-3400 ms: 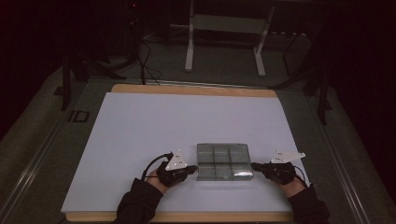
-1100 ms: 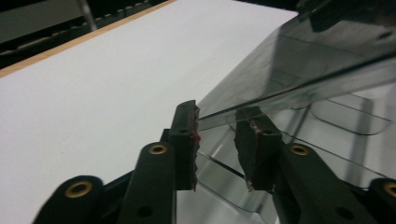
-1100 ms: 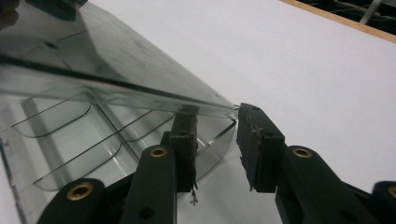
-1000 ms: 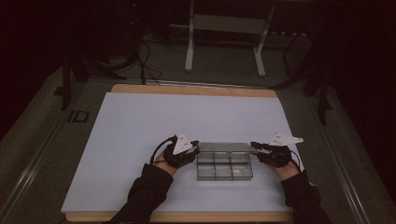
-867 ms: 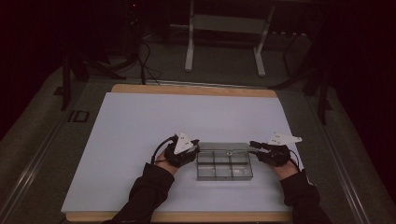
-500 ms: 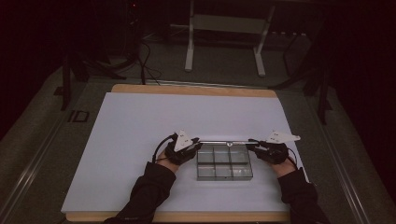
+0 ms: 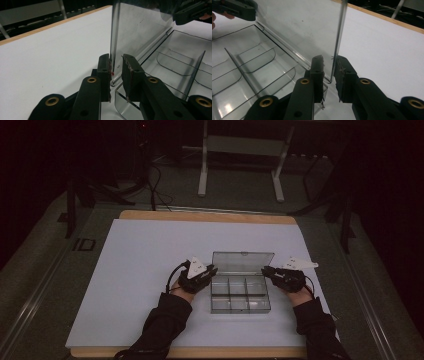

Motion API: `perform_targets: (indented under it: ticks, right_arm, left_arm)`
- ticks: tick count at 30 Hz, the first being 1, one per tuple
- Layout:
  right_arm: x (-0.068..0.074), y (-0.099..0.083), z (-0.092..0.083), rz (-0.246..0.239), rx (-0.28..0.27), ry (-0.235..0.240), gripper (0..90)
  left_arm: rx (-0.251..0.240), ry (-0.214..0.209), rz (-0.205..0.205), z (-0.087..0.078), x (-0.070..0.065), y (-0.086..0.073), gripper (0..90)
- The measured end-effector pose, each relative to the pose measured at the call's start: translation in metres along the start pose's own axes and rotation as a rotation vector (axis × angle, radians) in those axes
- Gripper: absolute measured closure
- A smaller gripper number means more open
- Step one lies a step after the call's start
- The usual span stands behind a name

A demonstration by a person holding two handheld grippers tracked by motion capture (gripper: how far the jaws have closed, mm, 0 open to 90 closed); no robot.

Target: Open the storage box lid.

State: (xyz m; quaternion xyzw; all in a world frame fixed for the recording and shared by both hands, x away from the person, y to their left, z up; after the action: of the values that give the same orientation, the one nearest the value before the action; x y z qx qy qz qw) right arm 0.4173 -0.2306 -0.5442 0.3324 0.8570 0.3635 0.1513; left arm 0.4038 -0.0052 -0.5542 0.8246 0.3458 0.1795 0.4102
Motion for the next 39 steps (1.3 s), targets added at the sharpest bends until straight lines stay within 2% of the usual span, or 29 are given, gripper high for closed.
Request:
perform_targets:
  ticks: [6, 15, 19, 24, 33, 39]
  right_arm:
    - [-0.002, 0.002, 0.003, 0.039, -0.002, -0.006, 76.8]
    - [-0.003, 0.003, 0.007, 0.066, 0.010, -0.038, 75.8]
    - [-0.004, 0.003, 0.009, 0.096, 0.019, -0.030, 75.5]
    - [-0.005, 0.003, 0.013, 0.101, 0.045, -0.058, 73.8]
    - [-0.005, 0.003, 0.015, 0.147, 0.053, -0.059, 73.3]
    - [-0.005, 0.002, 0.016, 0.163, 0.069, -0.063, 71.7]
  left_arm:
    - [-0.003, 0.018, -0.021, 0.003, 0.002, 0.001, 77.8]
    - [0.002, 0.030, -0.063, 0.007, 0.004, 0.002, 75.8]
    - [0.017, 0.040, -0.069, 0.010, 0.004, 0.003, 72.8]
    - [0.039, 0.053, -0.078, 0.013, 0.004, 0.003, 68.5]
    - [0.059, 0.071, -0.090, 0.015, 0.003, 0.003, 64.9]
    - [0.075, 0.054, -0.115, 0.017, 0.004, 0.003, 61.8]
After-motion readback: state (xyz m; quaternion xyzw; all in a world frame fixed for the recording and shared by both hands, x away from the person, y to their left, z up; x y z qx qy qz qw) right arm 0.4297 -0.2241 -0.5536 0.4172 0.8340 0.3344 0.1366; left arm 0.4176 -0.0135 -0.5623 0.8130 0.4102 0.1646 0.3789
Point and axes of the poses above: each handheld gripper's, and its own axes: z roughly forward along the jaws, y roughly out of its top, x roughly to its left, the point moved 9 cm from there along z, roughly forward along the jaws, and after that the axes turned 13 degrees about x, right-handed, at the moved point
